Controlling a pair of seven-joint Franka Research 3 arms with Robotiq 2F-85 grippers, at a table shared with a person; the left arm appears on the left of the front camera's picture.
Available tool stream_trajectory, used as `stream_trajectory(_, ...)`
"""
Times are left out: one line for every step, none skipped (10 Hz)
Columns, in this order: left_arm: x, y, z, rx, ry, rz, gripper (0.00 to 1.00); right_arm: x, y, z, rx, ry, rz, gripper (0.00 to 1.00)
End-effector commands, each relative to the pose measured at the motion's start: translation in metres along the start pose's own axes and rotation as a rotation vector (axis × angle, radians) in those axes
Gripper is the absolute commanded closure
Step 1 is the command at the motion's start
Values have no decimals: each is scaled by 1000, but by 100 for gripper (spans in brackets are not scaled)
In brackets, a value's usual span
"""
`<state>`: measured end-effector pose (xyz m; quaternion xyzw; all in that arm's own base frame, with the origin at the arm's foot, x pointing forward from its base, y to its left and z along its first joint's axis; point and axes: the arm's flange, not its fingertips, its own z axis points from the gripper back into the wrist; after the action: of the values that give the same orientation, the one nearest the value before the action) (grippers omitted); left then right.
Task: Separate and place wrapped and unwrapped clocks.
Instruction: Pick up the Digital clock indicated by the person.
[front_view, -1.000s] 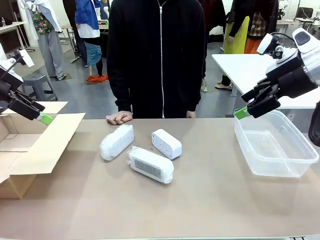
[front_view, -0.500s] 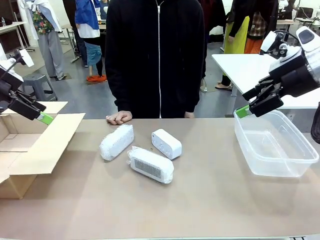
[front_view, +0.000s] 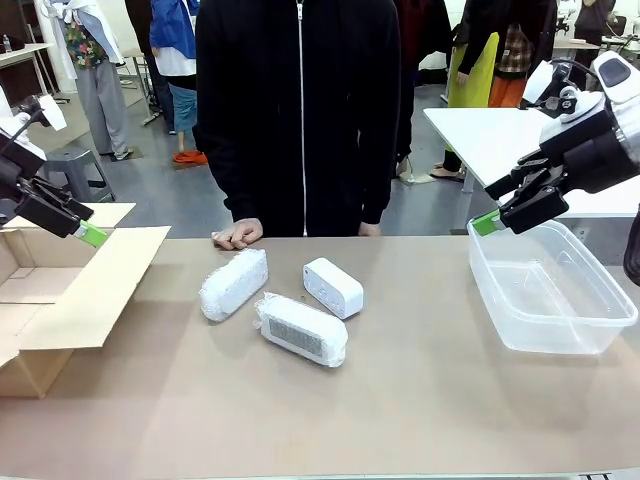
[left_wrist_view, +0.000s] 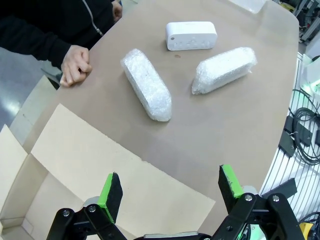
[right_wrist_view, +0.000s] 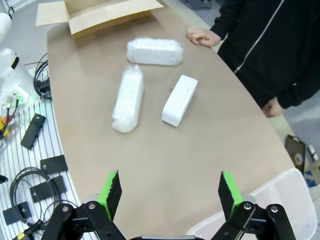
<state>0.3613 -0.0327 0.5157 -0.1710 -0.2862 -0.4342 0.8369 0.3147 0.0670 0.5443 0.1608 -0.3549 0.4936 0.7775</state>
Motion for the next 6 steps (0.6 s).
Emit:
stream_trajectory(-3,6,7,-46,-34,-33,0,-29,24,-6,19,-37,30,0)
stream_trajectory(-3,6,10,-56,-48,-36,0,-29,26,-3,18,-38,40,0)
stream_trajectory(-2,6,11,-58,-54,-40,0,-28,27,-2,15,-40,44,0)
stream_trajectory(-3,5,12,-66,-57,-45,0,-29,29,1,7,-40,53,0)
stream_trajectory(-3,5,13,-71,-57,-50,0,-29,31,3,0,-41,56,0)
stream_trajectory(-2,5,13,-72,-57,-55,0,-28,31,4,-2,-44,58,0)
